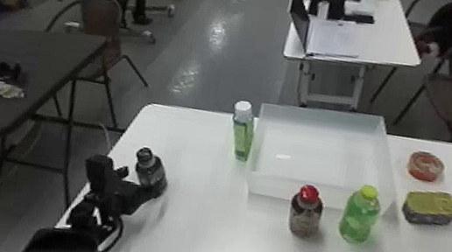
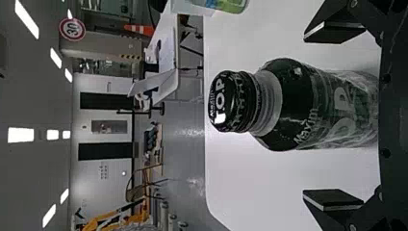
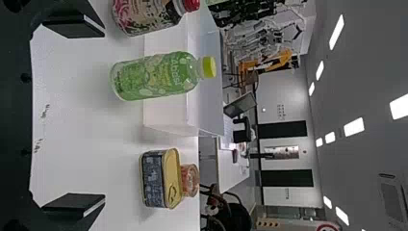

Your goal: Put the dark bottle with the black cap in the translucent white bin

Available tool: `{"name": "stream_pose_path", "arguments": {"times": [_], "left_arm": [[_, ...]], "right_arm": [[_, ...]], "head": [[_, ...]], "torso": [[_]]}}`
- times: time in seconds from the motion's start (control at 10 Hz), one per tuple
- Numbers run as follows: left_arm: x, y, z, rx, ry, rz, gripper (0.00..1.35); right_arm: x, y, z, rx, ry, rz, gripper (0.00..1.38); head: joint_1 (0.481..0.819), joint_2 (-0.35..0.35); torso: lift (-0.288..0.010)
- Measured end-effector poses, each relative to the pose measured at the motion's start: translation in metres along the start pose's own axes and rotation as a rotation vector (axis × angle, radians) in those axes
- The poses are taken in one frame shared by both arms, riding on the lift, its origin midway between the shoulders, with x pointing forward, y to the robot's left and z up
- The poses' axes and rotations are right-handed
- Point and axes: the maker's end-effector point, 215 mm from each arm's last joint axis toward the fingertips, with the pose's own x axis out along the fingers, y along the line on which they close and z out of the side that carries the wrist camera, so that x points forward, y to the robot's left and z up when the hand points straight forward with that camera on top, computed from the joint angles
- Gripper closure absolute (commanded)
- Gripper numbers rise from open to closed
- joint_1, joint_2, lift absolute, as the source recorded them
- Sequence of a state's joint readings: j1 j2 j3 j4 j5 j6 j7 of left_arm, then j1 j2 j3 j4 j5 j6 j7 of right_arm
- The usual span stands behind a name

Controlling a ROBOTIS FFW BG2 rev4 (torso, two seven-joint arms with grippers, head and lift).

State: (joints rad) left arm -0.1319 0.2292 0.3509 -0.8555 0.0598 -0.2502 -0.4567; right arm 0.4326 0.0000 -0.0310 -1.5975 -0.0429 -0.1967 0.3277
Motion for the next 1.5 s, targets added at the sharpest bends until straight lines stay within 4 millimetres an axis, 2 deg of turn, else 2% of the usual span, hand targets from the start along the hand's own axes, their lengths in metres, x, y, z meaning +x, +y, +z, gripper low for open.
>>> {"name": "stream_pose_path", "arguments": {"times": [0.1,0.2,0.4,0.7,0.9,1.0,1.1,1.2,1.4,1.5], "left_arm": [[0.004,-0.001,-0.002,-0.006,0.012,-0.018,0.19],[0.006,-0.002,-0.005,-0.013,0.021,-0.022,0.28],[0.007,0.000,-0.009,-0.014,0.037,-0.021,0.70],[0.006,0.004,-0.006,0.007,0.025,-0.006,0.74],[0.008,-0.008,0.008,0.019,-0.022,-0.009,0.74],[0.008,-0.021,0.021,0.034,-0.046,-0.009,0.74],[0.009,-0.043,0.037,0.045,-0.073,-0.024,0.74],[0.012,-0.075,0.055,0.042,-0.104,-0.062,0.74],[0.029,-0.154,0.098,0.014,-0.164,-0.228,0.74],[0.038,-0.187,0.120,0.029,-0.188,-0.308,0.74]], "right_arm": [[0.001,0.000,0.000,0.000,-0.001,0.004,0.09],[0.002,0.000,0.000,0.000,0.000,0.006,0.09],[0.002,0.001,-0.002,0.000,0.002,0.009,0.09],[0.001,0.001,-0.004,0.007,0.005,0.009,0.09],[0.001,0.000,-0.004,0.011,0.005,0.008,0.09],[0.001,0.000,-0.004,0.011,0.005,0.008,0.09],[0.001,0.000,-0.005,0.012,0.006,0.008,0.09],[0.000,0.000,-0.006,0.013,0.007,0.007,0.09],[0.001,0.000,-0.005,0.014,0.006,0.008,0.09],[0.002,0.000,-0.005,0.014,0.006,0.010,0.09]], "head": [[0.695,0.295],[0.695,0.294],[0.695,0.296],[0.695,0.301],[0.695,0.285],[0.695,0.279],[0.695,0.256],[0.695,0.221],[0.695,0.140],[0.695,0.090]], "torso": [[-0.032],[-0.032],[-0.032],[-0.032],[-0.032],[-0.032],[-0.032],[-0.032],[-0.032],[-0.032]]}}
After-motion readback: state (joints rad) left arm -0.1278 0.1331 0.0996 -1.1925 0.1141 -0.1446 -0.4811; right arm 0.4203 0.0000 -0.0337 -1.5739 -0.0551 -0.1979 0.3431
